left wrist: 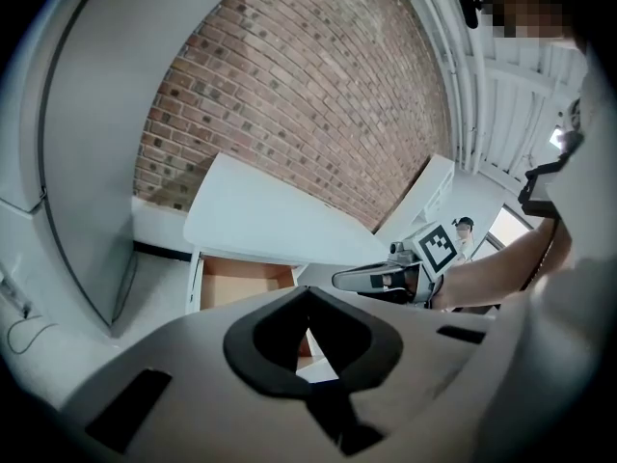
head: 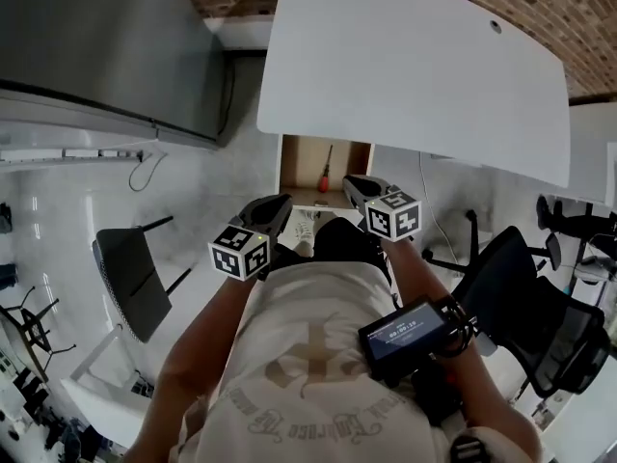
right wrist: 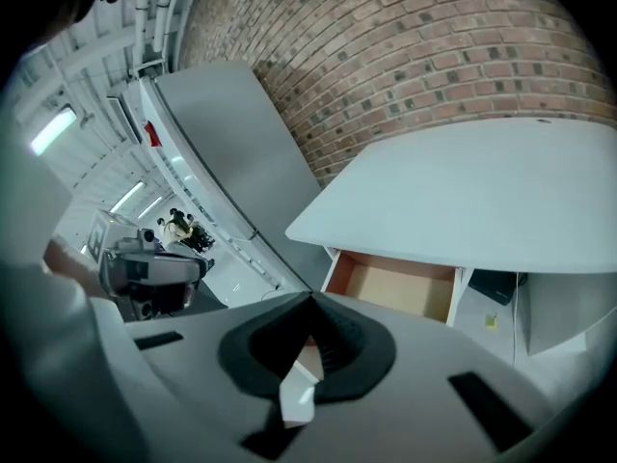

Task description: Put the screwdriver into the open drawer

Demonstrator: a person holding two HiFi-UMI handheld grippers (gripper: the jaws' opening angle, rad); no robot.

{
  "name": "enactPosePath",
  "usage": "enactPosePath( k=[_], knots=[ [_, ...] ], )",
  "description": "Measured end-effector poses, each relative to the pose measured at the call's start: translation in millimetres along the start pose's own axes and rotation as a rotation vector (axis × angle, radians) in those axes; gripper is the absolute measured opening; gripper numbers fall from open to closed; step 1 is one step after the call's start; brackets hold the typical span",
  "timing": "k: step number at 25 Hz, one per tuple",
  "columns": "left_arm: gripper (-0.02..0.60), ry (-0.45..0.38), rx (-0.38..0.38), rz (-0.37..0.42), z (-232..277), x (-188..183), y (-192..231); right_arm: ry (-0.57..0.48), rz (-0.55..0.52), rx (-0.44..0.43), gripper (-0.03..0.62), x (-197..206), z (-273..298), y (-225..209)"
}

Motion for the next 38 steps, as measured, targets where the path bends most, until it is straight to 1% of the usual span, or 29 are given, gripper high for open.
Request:
enactPosePath(
  k=[3, 7, 10, 17, 24, 34, 38],
  knots=[
    [0.02, -0.018, 0.006, 0.023, -0.6, -14.3, -1.2, -0.057, -0.014, -0.04, 0.021, -21.8, -3.7, 8.0],
    [0.02, -0.02, 0.014, 0.037, 3.2, -19.2, 6.6, -0.109, -0.03, -0.07, 0.021, -38.1, -1.8, 15.4],
    [0.02, -0.026, 0.023, 0.046, 3.3, -22.6, 5.0, -0.134, -0.048, -0.081, 0.021, -46.8, -9.6, 22.8],
    [0.02, -0.068, 0.053, 0.093, -4.5, -40.6, -17.6, -0.207, -0.089, -0.075, 0.021, -60.9, -46.6, 36.9],
    [0.02, -0.1, 0.075, 0.147, -22.6, -49.9, -34.5, -0.274, -0.102, -0.056, 0.021, -62.2, -78.0, 50.9],
    [0.02, -0.123, 0.087, 0.177, -31.2, -47.2, -53.3, -0.323, -0.101, -0.04, 0.021, -48.6, -110.0, 55.1],
    [0.02, -0.116, 0.099, 0.195, -25.6, -41.1, -67.2, -0.337, -0.105, -0.035, 0.021, -38.6, -125.2, 54.6]
  ],
)
Point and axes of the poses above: the fingertips, and each gripper's own axes: z forward along the fingers, y to its left, x out of its underside, the point moved 4 cm from there along -z, backward along the fingers, and after that the axes turned 5 degrees about -z, right-handed, at the moved point
